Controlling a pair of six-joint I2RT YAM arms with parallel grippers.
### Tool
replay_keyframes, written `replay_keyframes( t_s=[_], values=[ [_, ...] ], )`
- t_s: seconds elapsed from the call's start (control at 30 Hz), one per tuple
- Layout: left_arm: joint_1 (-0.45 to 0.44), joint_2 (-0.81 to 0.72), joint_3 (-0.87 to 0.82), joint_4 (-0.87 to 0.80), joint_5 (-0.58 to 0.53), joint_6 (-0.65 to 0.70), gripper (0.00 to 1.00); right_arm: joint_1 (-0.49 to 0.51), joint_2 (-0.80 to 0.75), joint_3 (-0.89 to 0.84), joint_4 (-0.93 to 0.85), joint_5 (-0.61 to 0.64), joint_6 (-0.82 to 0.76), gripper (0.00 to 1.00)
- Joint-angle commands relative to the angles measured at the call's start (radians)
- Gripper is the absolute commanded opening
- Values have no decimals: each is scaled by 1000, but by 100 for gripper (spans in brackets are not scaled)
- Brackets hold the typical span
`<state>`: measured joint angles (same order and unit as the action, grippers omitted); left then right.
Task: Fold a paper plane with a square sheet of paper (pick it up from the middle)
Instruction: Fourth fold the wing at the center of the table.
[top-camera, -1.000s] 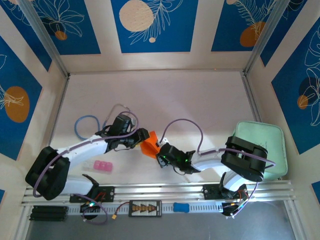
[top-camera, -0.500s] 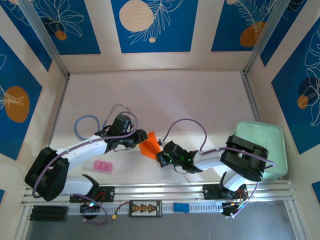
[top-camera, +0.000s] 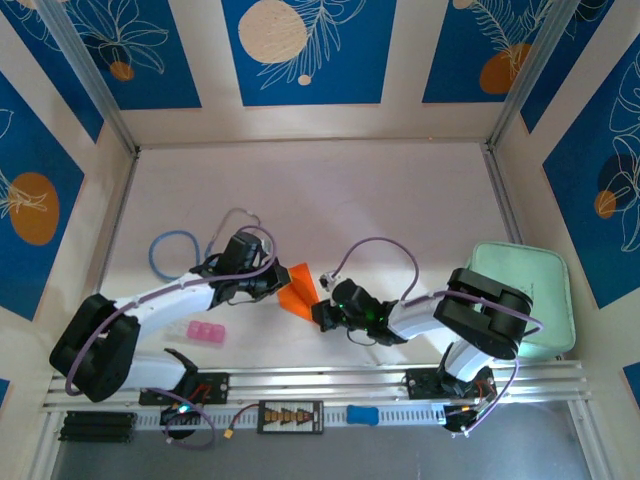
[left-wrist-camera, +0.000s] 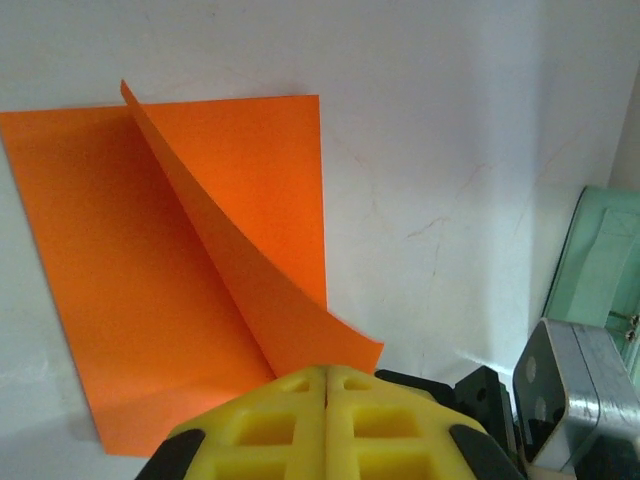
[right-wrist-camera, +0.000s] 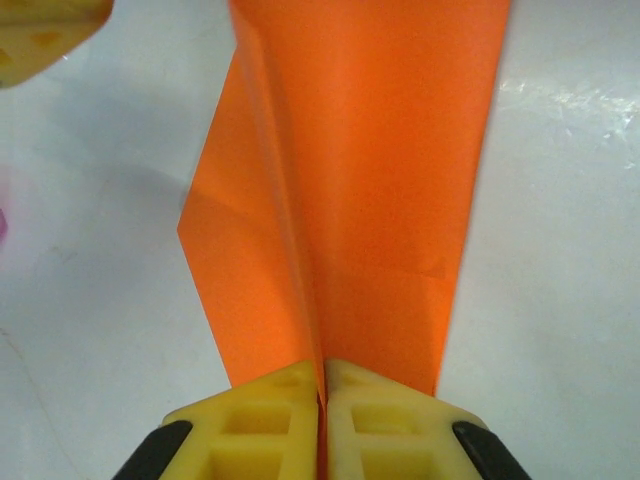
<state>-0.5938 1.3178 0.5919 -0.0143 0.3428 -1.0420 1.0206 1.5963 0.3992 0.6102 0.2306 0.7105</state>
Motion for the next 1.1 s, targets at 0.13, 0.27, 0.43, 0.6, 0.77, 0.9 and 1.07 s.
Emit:
replay_keyframes(
  t_s=[0.13,0.27,0.43,0.6,0.77,0.9,1.07],
  values=[
    [-9,68,-38,159,76,-12,4,-36,57,-23,5,-93,76,11],
    [-25,106,-34,219,91,-22,4,-36,60,-25,4,-93,81,11],
    [-36,157,-22,248,90,-26,3,-37,70,-30,8,-86,89,11],
    [-43,200,-14,271,86,-27,3,-38,68,-31,8,-83,93,12],
    [-43,232,-6,279,79,-29,3,-37,65,-24,-6,-89,90,13],
    [-44,235,0,257,68,-18,3,-37,66,-14,-23,-93,87,12],
    [-44,248,-1,264,67,-16,3,-39,67,-10,-33,-94,92,12]
  ],
)
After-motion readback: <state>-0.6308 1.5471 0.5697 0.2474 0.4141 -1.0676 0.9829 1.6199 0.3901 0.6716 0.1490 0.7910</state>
